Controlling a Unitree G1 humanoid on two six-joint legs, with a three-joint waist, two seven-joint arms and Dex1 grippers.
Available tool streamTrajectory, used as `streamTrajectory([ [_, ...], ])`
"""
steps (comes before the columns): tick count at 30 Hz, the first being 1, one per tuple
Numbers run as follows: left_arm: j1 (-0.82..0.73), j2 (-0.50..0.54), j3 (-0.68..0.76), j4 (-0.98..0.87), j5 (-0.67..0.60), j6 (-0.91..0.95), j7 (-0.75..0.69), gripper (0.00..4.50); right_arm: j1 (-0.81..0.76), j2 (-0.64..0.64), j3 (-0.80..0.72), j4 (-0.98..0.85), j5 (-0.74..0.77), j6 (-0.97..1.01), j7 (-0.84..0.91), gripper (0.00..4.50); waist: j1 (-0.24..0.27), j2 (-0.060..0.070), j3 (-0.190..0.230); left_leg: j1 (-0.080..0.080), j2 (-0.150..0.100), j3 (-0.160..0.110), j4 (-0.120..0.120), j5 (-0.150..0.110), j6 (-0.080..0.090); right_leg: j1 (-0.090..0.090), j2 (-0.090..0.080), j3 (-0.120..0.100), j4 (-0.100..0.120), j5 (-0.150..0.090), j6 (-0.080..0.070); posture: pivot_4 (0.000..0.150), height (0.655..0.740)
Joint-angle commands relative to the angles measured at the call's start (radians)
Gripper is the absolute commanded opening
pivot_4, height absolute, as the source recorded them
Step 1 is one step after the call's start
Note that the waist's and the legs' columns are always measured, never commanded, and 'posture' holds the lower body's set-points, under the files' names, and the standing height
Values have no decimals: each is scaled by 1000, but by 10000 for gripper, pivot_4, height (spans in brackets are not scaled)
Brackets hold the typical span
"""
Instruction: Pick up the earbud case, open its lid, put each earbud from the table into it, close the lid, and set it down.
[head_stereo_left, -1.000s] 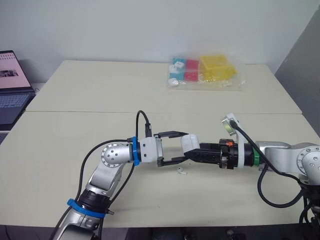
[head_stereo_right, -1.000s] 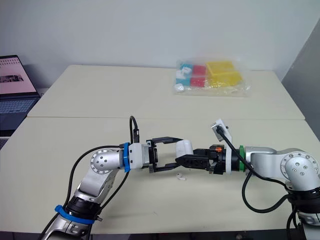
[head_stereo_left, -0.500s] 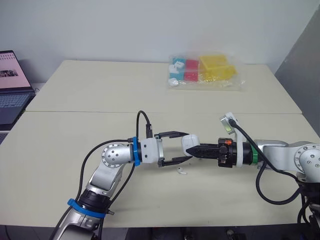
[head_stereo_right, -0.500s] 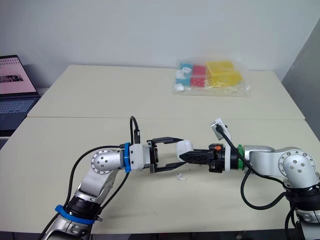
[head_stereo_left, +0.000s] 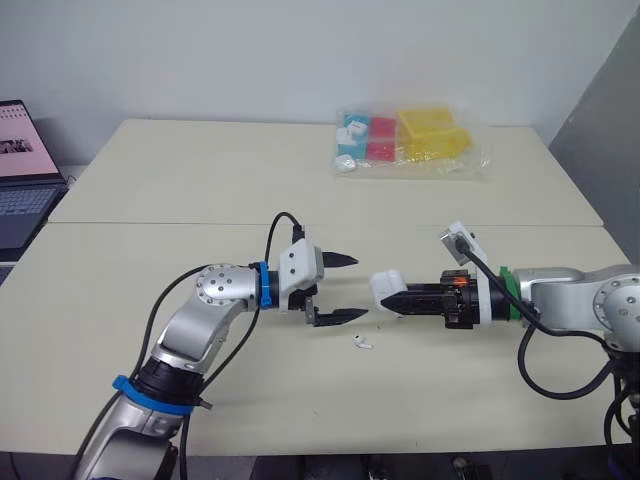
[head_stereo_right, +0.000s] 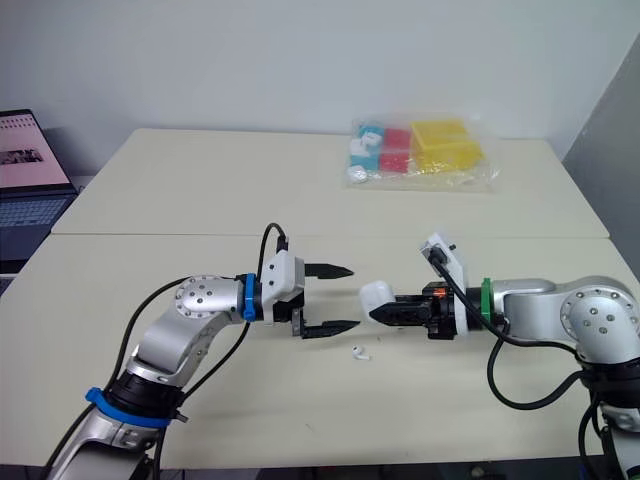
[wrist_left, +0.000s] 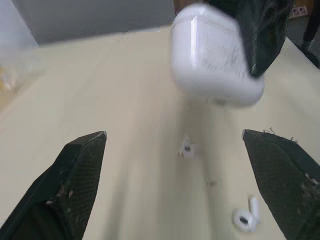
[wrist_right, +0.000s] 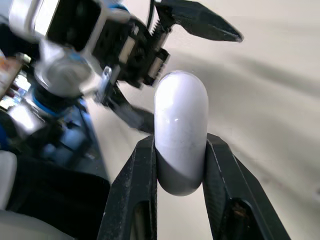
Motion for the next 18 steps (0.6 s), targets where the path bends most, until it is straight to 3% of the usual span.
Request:
streamTrajectory([
  [1,-35,56,1,-93,-63,159,-45,45000,-73,-116,89,-92,-262,-35,195,7938,0,1,1,-2,0,0,0,0,0,-1,0,0,0,0,0,1500,7400],
  [3,-72,79,-18,-134,-72,229,-58,45000,-146,-223,244,-137,-541,-153,353,7938,0,3,2,-5,0,-1,1,0,0,-5,0,0,-1,0,0,1500,7400],
  [8,-135,23,-57,-188,-58,329,22,45000,-242,-269,443,-135,-931,-366,580,7938,1,3,2,-7,0,0,0,0,0,-6,0,0,-2,0,0,1500,7400],
  [18,-175,-32,-131,-175,22,299,70,45000,-284,-136,427,-98,-1100,-389,723,7938,1,3,2,-7,0,-1,2,0,0,-7,0,1,1,0,0,1500,7400],
])
